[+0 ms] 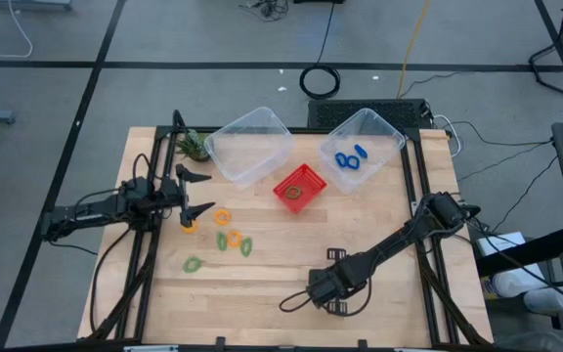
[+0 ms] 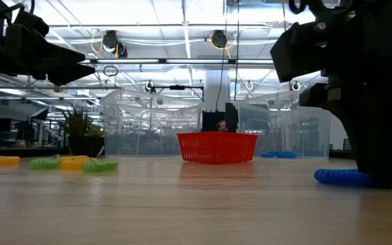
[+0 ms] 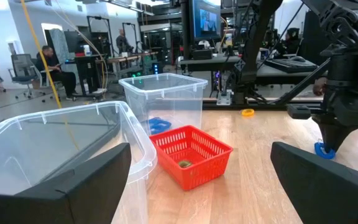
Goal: Sort spring keychains
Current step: Put the blue spring keychain into the right transparent bin
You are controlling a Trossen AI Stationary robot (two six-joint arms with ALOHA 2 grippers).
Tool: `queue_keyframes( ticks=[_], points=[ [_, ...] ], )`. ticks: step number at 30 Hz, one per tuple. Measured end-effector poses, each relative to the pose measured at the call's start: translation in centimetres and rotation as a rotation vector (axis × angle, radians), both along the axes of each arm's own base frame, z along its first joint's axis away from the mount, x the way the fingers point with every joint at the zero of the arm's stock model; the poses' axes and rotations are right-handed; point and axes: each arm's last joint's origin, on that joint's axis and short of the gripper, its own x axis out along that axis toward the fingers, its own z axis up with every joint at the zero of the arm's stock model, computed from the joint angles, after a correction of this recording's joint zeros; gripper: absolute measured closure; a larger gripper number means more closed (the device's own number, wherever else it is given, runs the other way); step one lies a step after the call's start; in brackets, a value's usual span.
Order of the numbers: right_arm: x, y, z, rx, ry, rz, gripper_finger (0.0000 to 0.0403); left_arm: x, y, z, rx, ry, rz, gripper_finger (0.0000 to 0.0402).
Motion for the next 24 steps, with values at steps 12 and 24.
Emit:
queue_keyframes(
  ticks=[12, 24],
  points=[
    [-0.4, -5.1, 4.7, 0.011, 0.034, 0.009, 0.0402, 0.0, 0.0, 0.0, 0.000, 0.001, 0.000, 0.0007],
    [-3.4, -10.5, 11.1, -0.105, -0.024, -0.010, 0.0403, 0.0, 0.0, 0.0, 0.000, 0.000, 0.000, 0.0007]
  ],
)
